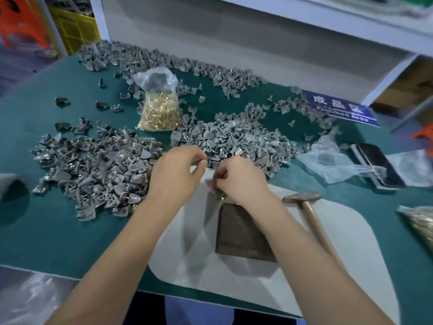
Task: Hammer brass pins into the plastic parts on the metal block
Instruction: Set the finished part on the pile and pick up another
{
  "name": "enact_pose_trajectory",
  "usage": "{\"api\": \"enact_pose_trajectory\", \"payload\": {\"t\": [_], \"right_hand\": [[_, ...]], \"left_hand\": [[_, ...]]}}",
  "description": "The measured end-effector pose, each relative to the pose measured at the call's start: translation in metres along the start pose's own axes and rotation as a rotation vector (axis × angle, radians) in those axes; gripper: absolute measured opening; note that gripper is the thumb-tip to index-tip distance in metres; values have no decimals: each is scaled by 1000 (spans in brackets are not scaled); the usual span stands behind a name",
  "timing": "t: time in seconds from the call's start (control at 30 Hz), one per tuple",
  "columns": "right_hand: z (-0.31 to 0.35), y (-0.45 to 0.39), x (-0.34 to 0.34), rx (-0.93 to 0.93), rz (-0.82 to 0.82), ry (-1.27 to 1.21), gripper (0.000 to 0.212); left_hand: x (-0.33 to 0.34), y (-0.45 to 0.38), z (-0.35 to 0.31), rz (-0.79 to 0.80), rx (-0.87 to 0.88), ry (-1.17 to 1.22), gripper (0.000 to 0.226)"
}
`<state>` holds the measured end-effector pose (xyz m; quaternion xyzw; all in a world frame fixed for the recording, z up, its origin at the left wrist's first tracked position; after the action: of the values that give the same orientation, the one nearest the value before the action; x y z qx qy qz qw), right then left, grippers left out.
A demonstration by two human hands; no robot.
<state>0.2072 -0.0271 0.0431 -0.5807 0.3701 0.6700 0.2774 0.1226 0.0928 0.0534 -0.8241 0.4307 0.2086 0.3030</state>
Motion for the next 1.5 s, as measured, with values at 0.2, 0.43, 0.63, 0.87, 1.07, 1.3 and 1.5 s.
{"api": "enact_pose_trajectory", "payload": {"t": [0.2,0.43,0.63,0.87,1.07,1.3,1.5], "right_hand": [[-11,-4,-13,-36,-82,-66,16],[-38,-4,-5,-113,-80,-390,20],[-46,-5,1,-90,-118,-410,20],[-68,-8,-10,-52,-181,-466,23],[-83,-4,-14,-47,-305,-669,19],[-74,1,-7,-157,-282,-705,16],[-77,1,-7,-129,-314,-727,18]], "left_hand": [[12,-9,-11,-105,85,-88,9],[6,11,-16,-347,220,-149,7],[10,15,-20,-341,278,-146,6],[20,12,-16,-184,163,-177,7],[35,-3,-12,-79,36,-220,12],[44,-17,-12,-17,-31,-353,28],[50,-23,-15,101,8,-445,25]]}}
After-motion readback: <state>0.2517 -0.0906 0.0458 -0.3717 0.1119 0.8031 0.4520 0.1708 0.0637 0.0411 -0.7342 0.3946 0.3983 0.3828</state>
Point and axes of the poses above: each hand's wrist, its own y-axis away from the middle knuckle, its own x-axis out of the palm, z = x × y, the point moved 8 cm from there along -y, towards the middle knuckle, and after that the axes turned 12 degrees about y, right-handed, at the moved point
